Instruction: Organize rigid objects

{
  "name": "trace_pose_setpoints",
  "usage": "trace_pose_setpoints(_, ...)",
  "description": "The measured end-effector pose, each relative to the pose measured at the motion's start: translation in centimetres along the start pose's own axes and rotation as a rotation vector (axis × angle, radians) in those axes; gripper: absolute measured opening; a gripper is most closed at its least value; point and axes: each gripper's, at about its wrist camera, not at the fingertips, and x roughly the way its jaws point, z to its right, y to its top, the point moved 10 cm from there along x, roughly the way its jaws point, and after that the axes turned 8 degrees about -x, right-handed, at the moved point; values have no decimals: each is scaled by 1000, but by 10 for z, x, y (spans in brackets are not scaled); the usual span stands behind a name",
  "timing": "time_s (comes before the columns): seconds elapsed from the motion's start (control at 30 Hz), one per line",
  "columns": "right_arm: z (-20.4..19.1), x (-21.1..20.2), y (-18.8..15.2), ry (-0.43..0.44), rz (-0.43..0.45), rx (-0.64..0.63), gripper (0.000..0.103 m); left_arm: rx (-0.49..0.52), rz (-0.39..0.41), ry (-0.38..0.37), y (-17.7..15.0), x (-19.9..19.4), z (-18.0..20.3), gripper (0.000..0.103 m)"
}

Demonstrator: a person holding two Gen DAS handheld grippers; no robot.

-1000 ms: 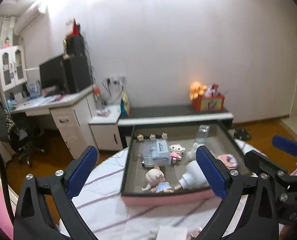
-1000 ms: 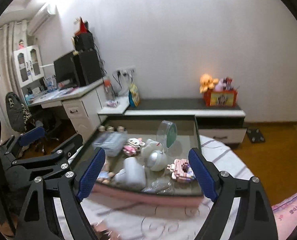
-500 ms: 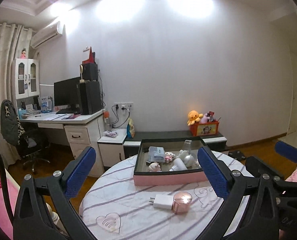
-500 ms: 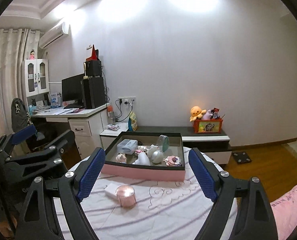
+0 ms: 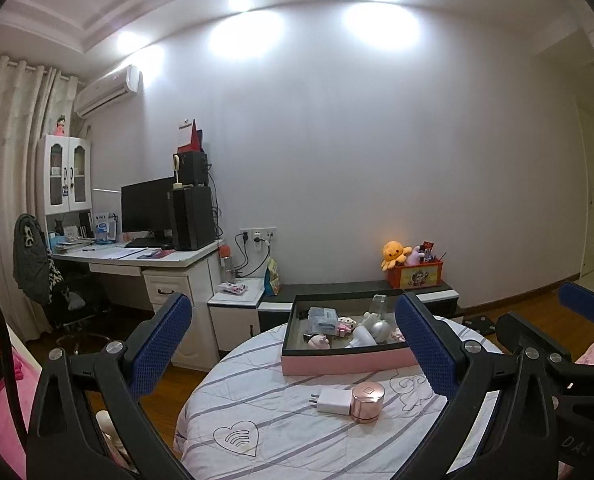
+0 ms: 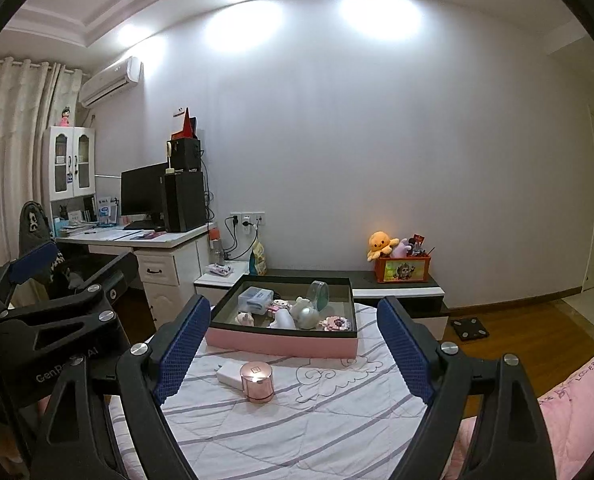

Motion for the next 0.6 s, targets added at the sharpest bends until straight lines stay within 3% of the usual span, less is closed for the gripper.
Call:
trace_pose_setpoints(0.4, 3, 1, -7, -9, -12, 0, 87, -7, -32, -10, -6, 12, 4, 103)
trace_pose_setpoints(0.6, 1, 22, -22, -4, -67, 3, 87, 1, -112, -7, -31, 42, 1, 103)
